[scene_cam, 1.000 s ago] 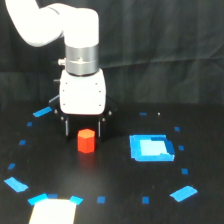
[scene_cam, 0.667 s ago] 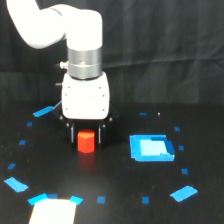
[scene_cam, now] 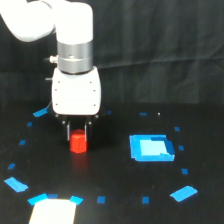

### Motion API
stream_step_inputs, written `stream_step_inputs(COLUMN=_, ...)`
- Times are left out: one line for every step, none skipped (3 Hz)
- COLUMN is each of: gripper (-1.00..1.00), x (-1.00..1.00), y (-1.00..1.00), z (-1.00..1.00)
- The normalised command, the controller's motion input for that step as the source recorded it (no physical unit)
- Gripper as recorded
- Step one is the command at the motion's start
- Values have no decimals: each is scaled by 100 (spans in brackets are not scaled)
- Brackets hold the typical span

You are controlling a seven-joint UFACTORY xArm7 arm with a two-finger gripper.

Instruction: Pick up the red object from the table

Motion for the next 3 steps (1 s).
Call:
stream_step_inputs(gripper=-100, x=21, y=-25, z=100)
stream_step_inputs(gripper=-48, x=85, y=-17, z=100)
stream_step_inputs(gripper=-100, x=16, y=-30, z=100)
